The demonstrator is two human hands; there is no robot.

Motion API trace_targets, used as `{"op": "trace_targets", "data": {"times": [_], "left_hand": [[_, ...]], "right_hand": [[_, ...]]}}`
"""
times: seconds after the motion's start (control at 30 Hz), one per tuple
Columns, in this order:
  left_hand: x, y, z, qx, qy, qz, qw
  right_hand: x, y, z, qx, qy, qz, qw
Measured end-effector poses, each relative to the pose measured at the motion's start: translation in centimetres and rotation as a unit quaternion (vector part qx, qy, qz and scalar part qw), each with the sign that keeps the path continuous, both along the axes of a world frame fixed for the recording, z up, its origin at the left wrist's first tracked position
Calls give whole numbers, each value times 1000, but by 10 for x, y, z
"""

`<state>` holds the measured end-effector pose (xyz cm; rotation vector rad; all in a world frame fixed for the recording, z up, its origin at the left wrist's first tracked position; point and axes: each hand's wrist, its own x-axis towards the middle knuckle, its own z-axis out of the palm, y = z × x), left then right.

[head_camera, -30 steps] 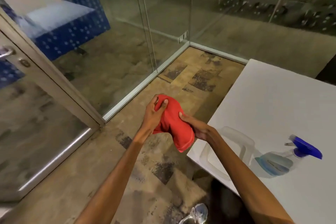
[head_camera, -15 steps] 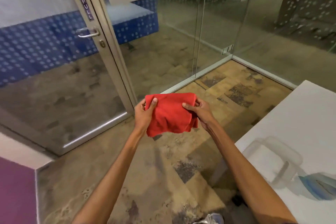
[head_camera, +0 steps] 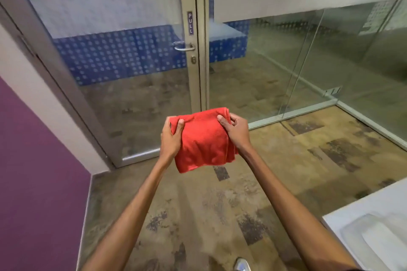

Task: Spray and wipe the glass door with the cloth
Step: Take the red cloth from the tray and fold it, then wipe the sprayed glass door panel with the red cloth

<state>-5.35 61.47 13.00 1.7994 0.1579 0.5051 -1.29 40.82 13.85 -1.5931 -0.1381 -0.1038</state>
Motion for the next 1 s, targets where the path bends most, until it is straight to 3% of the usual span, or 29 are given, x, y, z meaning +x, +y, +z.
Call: {"op": "trace_targets", "data": {"times": [0.17, 0.33, 0.43, 0.77, 1.0], "left_hand": [[4, 55, 10, -5, 73, -15, 997], [12, 110, 23, -19, 66, -63, 996], [25, 141, 31, -20, 38, -37, 998], [102, 230, 67, -26, -68, 131, 989], [155, 291, 108, 57, -138, 180, 972]], "right_hand": [[21, 62, 14, -16, -36, 3, 999], [52, 111, 18, -33, -53, -40, 997], [69, 142, 24, -46, -68, -57, 995], [156, 262, 66, 48, -118, -37, 991], [216, 322, 101, -15, -231, -6, 973]]}}
